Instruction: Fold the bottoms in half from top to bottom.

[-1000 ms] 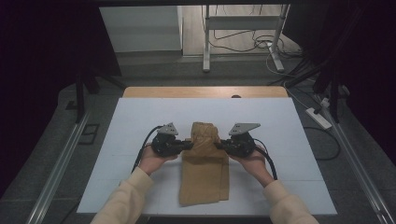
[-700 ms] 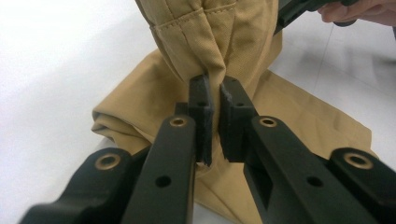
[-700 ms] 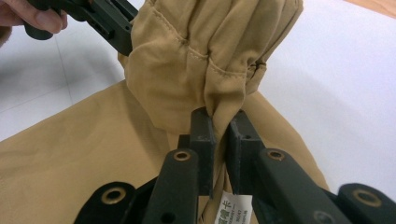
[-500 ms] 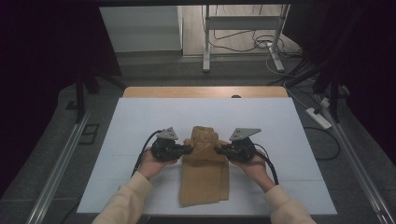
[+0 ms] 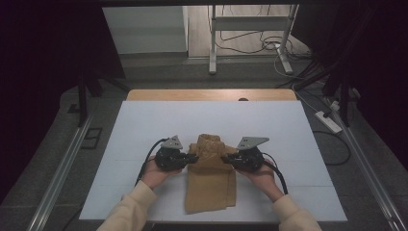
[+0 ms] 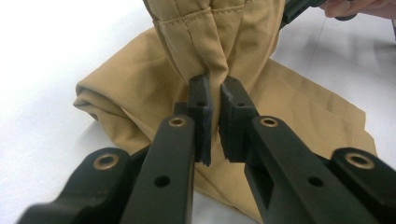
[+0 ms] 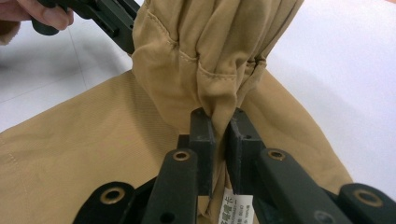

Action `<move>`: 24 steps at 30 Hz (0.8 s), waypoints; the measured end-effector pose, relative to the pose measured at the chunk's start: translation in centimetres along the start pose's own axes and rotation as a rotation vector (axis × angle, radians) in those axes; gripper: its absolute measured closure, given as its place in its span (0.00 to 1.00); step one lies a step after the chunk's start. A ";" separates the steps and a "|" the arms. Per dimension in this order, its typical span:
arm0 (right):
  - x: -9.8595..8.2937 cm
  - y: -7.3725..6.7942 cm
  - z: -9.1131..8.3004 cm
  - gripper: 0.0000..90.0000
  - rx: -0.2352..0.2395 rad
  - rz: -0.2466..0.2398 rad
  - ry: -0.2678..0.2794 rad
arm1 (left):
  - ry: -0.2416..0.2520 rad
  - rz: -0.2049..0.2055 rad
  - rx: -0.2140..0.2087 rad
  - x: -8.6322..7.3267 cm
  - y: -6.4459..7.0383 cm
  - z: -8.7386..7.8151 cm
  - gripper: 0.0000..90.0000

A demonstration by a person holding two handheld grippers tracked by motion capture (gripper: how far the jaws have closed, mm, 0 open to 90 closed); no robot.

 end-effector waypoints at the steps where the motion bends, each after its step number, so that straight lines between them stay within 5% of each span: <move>1: 0.0 0.0 0.0 0.91 0.002 0.000 0.000 | 0.002 -0.001 -0.001 0.0 0.0 0.0 0.92; 24: -1.3 -1.3 -1.0 0.89 0.006 -0.025 -0.014 | -0.008 -0.001 -0.012 -1.3 1.1 0.0 0.90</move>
Point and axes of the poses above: each handheld gripper's, and its own axes: z roughly forward along the jaws, x roughly out of its top, y roughly to its right, the point moved 8 cm from there along z, roughly forward along the jaws, and after that the axes turned 9 degrees about -x, right-handed, at the moved point
